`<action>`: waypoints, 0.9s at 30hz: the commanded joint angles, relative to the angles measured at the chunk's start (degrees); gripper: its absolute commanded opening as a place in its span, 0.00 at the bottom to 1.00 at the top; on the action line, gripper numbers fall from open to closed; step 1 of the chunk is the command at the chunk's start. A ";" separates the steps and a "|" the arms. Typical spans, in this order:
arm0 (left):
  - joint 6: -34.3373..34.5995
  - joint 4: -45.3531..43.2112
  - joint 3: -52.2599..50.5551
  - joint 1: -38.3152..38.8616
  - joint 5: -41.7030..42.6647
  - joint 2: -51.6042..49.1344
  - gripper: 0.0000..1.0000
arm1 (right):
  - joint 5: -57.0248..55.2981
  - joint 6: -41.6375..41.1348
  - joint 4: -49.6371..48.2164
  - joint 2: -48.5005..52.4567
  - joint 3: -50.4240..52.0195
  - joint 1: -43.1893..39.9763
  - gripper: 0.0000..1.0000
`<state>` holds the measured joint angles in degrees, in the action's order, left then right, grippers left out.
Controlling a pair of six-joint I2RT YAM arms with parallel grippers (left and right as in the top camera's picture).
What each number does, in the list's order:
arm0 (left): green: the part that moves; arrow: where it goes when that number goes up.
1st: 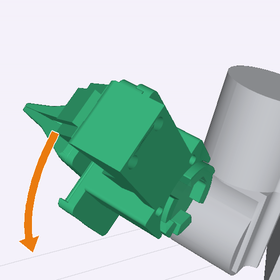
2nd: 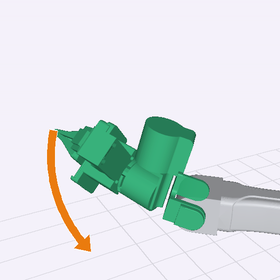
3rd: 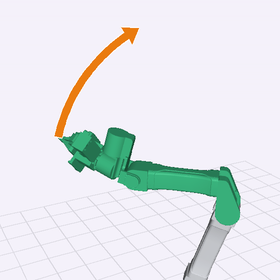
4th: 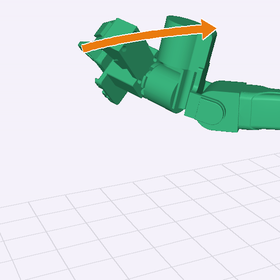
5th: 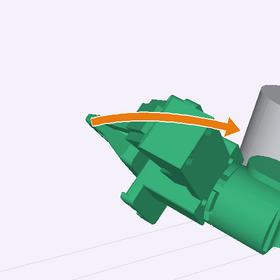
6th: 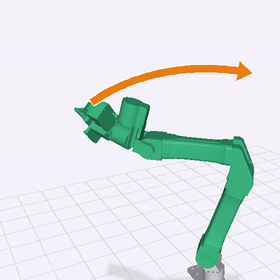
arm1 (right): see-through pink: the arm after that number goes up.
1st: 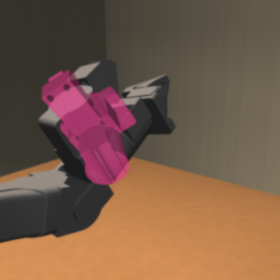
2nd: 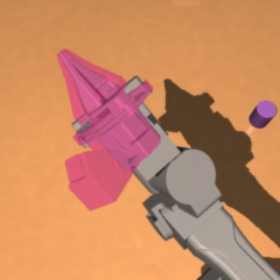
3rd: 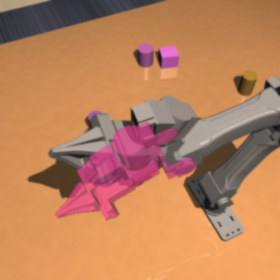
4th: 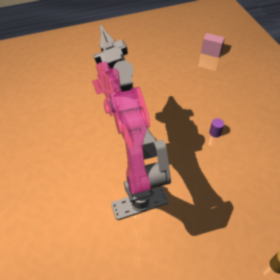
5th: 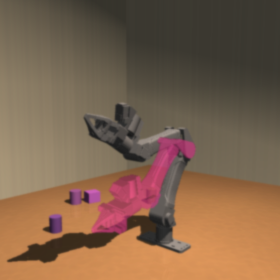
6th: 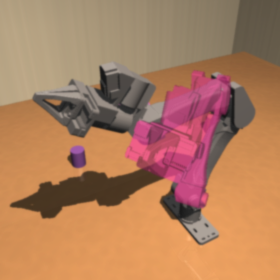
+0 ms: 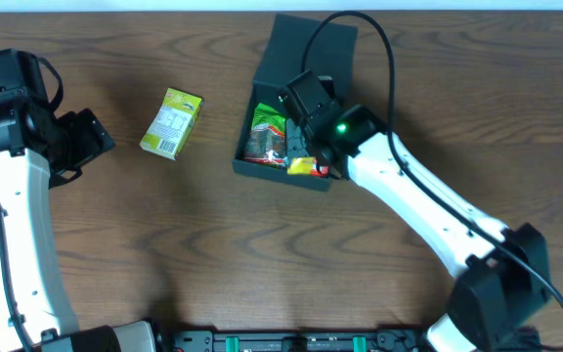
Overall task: Pack container
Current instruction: 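Carry the candy packet over the box and lower it in, then release the candy packet and press it down with the right gripper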
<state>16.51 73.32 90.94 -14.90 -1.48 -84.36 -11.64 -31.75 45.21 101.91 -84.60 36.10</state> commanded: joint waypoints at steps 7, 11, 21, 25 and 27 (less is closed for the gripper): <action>0.39 0.20 -0.33 -0.17 -0.02 0.24 0.95 | 1.51 1.84 -2.97 4.13 -1.36 -0.66 0.23; 0.39 0.17 -0.35 -0.17 0.00 0.24 0.95 | 2.23 1.84 -3.04 4.72 -1.36 -0.68 0.23; 0.39 0.20 -0.35 -0.17 0.00 0.24 0.95 | 4.55 -2.10 -10.64 8.22 -1.36 -0.68 0.19; 0.39 0.17 -0.35 -0.17 0.00 0.24 0.95 | 4.57 -4.15 -14.62 11.74 -1.36 -0.72 0.10; 0.39 0.20 -0.35 -0.17 0.00 0.24 0.95 | 4.61 -4.81 -14.75 13.07 -1.36 -0.74 0.06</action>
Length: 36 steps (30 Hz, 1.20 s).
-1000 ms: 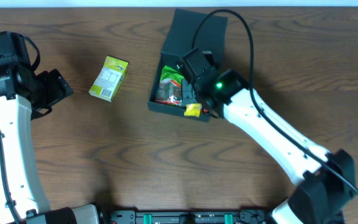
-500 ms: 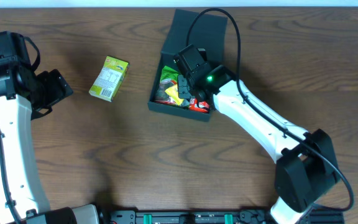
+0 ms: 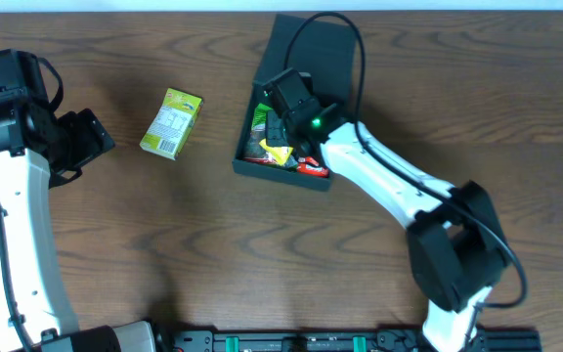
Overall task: Pack container
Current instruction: 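Release the candy packet and press it down with the right gripper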
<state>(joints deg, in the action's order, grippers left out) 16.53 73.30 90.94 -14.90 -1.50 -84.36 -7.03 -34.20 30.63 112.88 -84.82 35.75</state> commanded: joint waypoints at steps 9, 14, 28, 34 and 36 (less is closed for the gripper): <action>0.37 0.22 -0.35 -0.17 0.00 0.24 0.95 | 0.35 -2.47 5.81 3.96 -1.16 -0.15 0.01; 0.37 0.20 -0.35 -0.17 0.00 0.24 0.95 | 0.35 -3.39 9.99 2.10 -1.25 -0.17 0.01; 0.37 0.22 -0.33 -0.17 0.02 0.24 0.95 | 1.55 -3.56 13.07 -4.00 -6.97 0.46 0.01; 0.39 0.20 -0.35 -0.17 0.02 0.24 0.95 | 4.04 -0.63 19.06 -5.31 -14.03 3.15 0.01; 0.37 0.20 -0.35 -0.17 0.02 0.24 0.95 | 0.90 -0.68 22.73 -5.66 -16.31 3.58 0.01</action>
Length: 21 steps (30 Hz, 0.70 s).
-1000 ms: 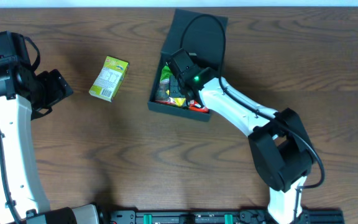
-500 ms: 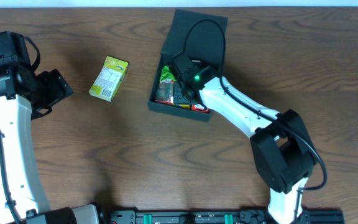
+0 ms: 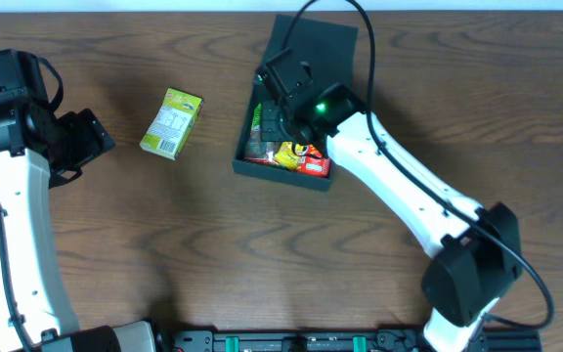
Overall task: Pack container
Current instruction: 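Release the candy packet and press it down with the right gripper, then withdraw the right gripper from the box to the right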
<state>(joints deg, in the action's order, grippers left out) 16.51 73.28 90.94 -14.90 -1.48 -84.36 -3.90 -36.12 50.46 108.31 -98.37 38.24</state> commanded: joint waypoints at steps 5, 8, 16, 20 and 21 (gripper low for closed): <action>0.39 0.24 -0.35 -0.17 -0.02 0.24 0.95 | -6.75 5.42 7.76 -5.68 -5.18 0.98 0.01; 0.39 0.22 -0.35 -0.17 0.00 0.24 0.95 | -8.28 10.75 9.90 -10.36 -5.16 0.83 0.02; 0.39 0.22 -0.35 -0.17 0.00 0.24 0.95 | -12.61 22.99 21.29 -25.90 -4.98 0.85 0.31; 0.39 0.22 -0.35 -0.17 -0.02 0.24 0.95 | -12.61 23.78 26.73 -31.41 -4.70 0.83 0.99; 0.50 -1.09 -0.35 -0.17 0.00 0.24 0.95 | -12.52 24.55 27.63 -32.74 -4.28 0.85 0.99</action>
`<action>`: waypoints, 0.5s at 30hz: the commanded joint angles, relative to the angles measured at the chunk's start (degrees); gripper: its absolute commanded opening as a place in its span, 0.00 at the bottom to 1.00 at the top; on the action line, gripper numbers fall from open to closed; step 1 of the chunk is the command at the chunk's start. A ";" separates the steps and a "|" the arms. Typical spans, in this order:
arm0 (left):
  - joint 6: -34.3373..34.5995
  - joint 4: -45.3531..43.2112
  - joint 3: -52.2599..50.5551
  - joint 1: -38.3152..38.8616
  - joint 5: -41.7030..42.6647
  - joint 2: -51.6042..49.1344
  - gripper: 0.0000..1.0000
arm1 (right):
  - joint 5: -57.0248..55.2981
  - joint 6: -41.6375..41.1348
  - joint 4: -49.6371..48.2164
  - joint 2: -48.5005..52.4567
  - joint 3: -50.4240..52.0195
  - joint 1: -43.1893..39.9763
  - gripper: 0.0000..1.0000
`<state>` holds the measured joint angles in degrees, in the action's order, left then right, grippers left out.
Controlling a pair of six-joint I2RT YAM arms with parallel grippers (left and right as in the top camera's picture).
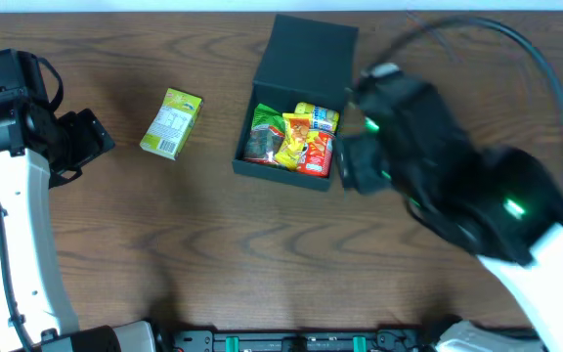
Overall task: Pack container
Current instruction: 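Withdraw the right gripper from the box to the right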
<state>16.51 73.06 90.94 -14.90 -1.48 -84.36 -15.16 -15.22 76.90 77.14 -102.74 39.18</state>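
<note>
A black container (pixel 245 156) stands at the table's middle back with its lid (pixel 313 47) folded open behind it. Green, yellow and red snack packets (pixel 296 137) lie inside it. To its left a yellow-green carton (pixel 172 123) lies on the table. My right arm (pixel 438 176) is raised close to the overhead camera and blurred, with its dark tip just right of the container; its fingers cannot be made out. Far left of the carton, my left gripper (pixel 94 145) stands open and holds nothing.
The brown wooden table (pixel 213 254) carries only the container and the carton. The right arm's black cable (pixel 545 68) arcs over the back right. The left arm's white link (pixel 13 225) runs down the left edge.
My right arm has left the container and now sits raised to its right, blurred by motion. The packets in the container are in full view. The left arm and the carton have not moved.
My right gripper was over the container's front right corner with a yellow-red packet under it. It then stood deeper over the packets, then toward the container's back. Now it is out of the container, and the packets remain inside. The left arm stayed still throughout.
</note>
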 commanded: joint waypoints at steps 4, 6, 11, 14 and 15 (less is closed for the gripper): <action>0.44 -6.29 -0.35 -0.17 0.00 0.24 0.95 | -1.03 5.27 1.18 -6.88 4.31 -0.11 0.99; 0.42 -6.19 -0.35 -0.17 -0.02 0.24 0.95 | -0.85 7.08 -1.25 -10.34 9.05 -0.11 0.99; 0.42 -6.01 -0.35 -0.17 -0.02 0.24 0.95 | -0.92 8.24 -8.04 -18.12 22.69 -1.55 0.99; 1.86 -6.05 -0.35 -0.17 1.60 0.24 0.95 | -0.94 8.24 -10.95 -21.59 28.28 -3.63 0.99; 2.47 -6.05 -0.35 -0.17 2.27 0.24 0.95 | -0.92 8.17 -11.39 -22.47 29.49 -4.68 0.99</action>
<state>16.97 66.92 90.94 -14.90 -1.02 -84.36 -15.35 -8.32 66.48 56.90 -75.88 36.49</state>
